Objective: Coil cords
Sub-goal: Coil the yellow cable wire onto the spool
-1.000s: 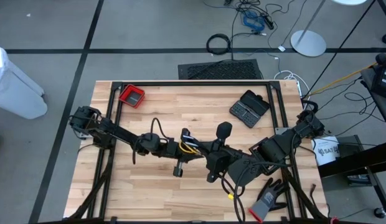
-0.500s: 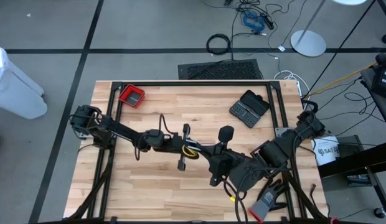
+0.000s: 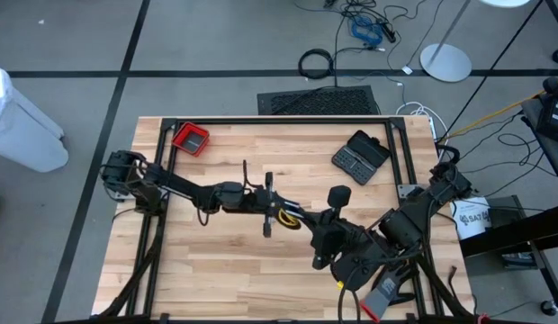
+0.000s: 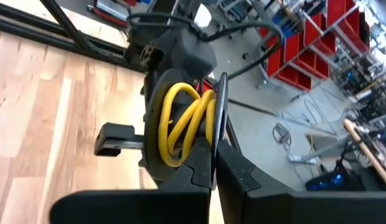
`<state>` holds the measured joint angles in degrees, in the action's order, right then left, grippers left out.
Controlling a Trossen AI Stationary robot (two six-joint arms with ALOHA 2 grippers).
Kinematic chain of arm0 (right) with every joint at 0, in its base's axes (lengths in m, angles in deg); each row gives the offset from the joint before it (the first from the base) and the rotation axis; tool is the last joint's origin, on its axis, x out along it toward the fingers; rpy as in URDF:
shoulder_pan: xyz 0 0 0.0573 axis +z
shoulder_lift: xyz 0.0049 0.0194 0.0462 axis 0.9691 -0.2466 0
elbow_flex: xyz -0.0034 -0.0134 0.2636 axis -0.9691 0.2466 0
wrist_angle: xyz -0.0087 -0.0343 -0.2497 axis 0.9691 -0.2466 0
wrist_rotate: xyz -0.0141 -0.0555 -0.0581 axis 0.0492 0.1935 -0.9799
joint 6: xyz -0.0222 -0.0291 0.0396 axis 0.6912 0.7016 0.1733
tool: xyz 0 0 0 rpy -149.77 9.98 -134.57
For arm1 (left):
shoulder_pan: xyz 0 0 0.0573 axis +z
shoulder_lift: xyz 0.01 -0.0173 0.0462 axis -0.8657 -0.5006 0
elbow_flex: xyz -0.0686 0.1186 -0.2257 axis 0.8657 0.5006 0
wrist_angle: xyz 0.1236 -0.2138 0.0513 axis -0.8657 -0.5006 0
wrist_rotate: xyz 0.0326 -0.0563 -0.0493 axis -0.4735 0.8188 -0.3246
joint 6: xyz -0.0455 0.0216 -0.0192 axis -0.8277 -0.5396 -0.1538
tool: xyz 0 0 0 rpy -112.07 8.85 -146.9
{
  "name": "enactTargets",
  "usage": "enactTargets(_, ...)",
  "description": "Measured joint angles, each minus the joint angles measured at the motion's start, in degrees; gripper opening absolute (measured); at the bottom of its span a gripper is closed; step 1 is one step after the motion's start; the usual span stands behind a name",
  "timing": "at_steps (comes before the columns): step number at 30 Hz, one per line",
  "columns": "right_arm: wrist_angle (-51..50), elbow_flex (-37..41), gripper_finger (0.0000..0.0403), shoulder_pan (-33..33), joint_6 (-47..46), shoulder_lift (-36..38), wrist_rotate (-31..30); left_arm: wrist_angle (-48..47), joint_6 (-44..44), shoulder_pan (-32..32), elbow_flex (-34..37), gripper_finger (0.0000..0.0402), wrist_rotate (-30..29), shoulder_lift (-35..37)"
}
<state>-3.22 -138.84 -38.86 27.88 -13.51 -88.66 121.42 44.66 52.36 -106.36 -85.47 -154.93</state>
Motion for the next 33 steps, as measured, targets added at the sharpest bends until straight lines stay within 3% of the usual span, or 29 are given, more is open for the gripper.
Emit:
enactTargets(7,-5.42,0.0,0.0,0.03,-5.82,0.0,0.33,-7.19,0.1,1.85,0.09,0.0004,-0.38,4.13)
enactTargets(17,-11.07,0.0,0.0,0.0,-10.99,0.0,1.92,-27.7,0.33,2.82,0.09,0.0004,-2.51,17.44)
enactTargets(26,-11.19,0.08,0.0,-0.02,-11.81,0.0,3.08,-32.01,-0.14,-0.1,0.09,0.0004,-2.72,23.68)
enactTargets(33,-10.41,4.49,0.0,-1.4,-12.23,0.0,1.84,-32.14,-1.61,-2.46,0.11,0.0003,-0.64,26.88)
